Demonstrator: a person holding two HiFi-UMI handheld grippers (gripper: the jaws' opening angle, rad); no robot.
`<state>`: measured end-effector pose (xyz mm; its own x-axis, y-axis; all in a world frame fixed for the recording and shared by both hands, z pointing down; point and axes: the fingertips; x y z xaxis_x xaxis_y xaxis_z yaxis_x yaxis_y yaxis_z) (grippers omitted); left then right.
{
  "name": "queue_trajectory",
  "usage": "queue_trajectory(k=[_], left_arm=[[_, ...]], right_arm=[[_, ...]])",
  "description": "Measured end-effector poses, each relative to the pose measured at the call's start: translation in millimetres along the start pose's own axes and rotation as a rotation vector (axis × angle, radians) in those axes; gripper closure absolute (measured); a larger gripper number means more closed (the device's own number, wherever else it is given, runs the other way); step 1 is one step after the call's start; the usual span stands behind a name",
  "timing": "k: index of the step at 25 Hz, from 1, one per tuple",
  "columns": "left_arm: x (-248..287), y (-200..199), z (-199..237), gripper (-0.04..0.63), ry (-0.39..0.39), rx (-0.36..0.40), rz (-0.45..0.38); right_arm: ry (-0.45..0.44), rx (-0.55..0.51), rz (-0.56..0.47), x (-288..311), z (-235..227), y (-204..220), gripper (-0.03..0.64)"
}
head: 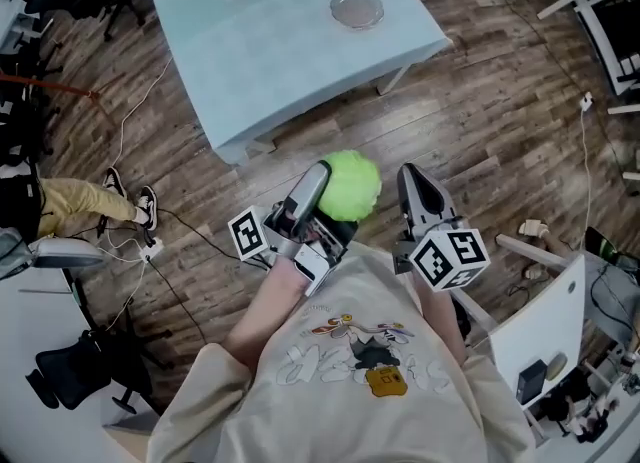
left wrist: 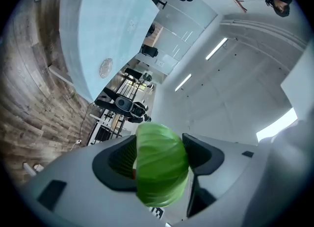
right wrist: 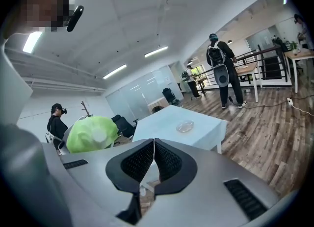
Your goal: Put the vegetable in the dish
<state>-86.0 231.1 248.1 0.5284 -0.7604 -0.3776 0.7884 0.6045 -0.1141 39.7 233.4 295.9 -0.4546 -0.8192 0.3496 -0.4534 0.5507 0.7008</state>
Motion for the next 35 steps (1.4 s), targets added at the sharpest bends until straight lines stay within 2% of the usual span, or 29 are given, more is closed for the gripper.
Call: queue_trajectory(k=[4, 11, 22, 29, 35], left_arm=[[3.5, -28.2, 0.9, 0.293, -0.004, -0.002, 0.018], [7.4, -43.4, 8.2, 0.293, -0.007, -0.023, 0.036], [33.9, -68.2, 11.5, 0.293, 0.01, -0.021, 0.018], [76.3, -88.8, 30.7, 0.293, -0.003, 0.006, 0.011], [126.3, -110.8, 54.7, 0.293, -0.039, 0.021, 0.006]], right_arm=[[0.017, -0.002, -0.026, 26.2, 9.8, -8.3, 0.592], [0.053, -0.011, -0.006, 40.0, 12.0, -5.5, 0.592], [0.029, -0.033, -0.019, 70.6, 20.1, -26.3, 0.592], [0.001, 0.001, -0.015, 110.9, -2.3, -53.6, 0.592], [-0.016, -0.005, -0.001, 155.0, -25.7, -96.3, 0.592]])
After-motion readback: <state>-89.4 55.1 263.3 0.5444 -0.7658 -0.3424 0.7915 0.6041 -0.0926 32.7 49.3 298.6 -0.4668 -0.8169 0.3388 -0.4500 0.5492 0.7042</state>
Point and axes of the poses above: the fingertips, and each gripper's own axes: x forward along the fingers, z to its left, y out of its underside, and after that the axes turned 14 degrees about x, right-handed
